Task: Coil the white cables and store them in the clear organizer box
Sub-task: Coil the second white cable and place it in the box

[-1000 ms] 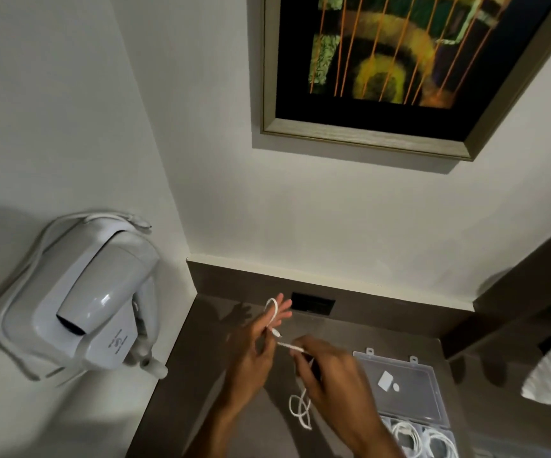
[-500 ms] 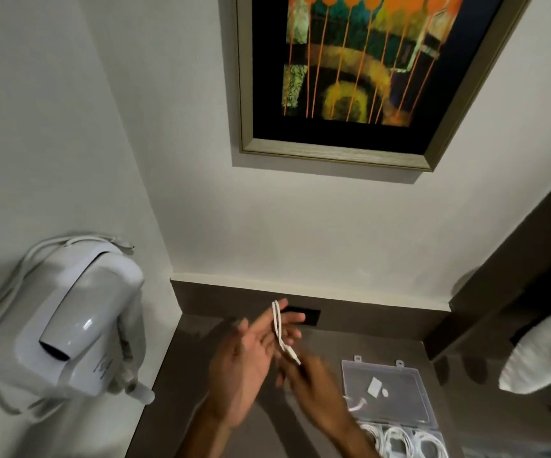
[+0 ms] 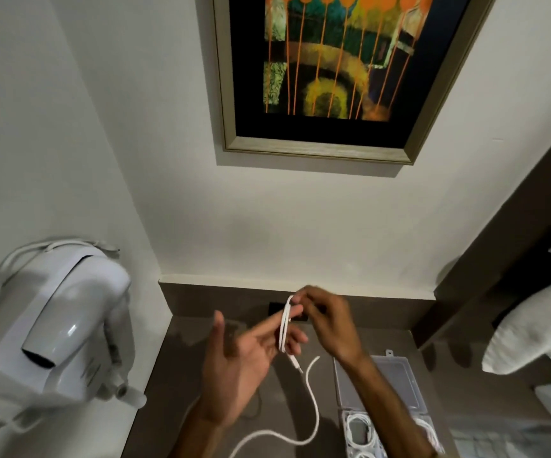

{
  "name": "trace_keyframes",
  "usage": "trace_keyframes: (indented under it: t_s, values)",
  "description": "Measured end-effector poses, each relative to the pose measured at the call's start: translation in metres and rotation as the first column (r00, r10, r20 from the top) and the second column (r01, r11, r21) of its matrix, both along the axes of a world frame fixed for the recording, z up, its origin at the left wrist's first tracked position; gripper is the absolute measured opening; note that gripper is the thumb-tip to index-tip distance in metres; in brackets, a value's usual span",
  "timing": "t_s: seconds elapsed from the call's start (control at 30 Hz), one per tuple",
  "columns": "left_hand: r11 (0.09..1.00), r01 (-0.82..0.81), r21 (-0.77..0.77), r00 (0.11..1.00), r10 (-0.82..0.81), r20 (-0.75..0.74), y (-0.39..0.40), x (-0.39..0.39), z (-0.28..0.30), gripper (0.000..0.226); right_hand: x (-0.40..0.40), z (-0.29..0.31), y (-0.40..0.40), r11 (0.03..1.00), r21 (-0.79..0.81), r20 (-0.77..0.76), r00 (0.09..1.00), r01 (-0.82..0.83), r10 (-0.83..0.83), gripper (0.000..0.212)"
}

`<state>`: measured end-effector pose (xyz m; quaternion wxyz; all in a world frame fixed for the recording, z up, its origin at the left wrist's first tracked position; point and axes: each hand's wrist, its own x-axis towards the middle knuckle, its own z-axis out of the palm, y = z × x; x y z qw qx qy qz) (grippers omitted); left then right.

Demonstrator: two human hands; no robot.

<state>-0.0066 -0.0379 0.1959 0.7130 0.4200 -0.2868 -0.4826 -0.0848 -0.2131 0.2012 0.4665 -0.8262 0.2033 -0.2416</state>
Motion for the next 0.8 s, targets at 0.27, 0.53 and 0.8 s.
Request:
trace_keyframes:
  t_s: [0.27,0.53,0.8]
  values:
    - [0.977,-0.190,0.100,0.981,0.184,0.066,-0.007,0.024,-0.018,0.117,-0.039,-0.027,0.081,0.957,-0.229,-0.375,0.923,-0.179,0.083,0.026]
    - [0.954,-0.210,0.214,0.940,0.137,0.313,-0.017,0.004,-0.014,0.100,-0.028,0.048,0.010,0.720,-0.681,-0.193,0.981,-0.136,0.003,0.016]
    - [0.997,-0.068,-0.027,0.995,0.066,-0.071,-0.015,0.000,-0.012,0.113,0.003,-0.031,0.008,0.958,0.272,0.131,0.990,-0.090,0.056,0.027]
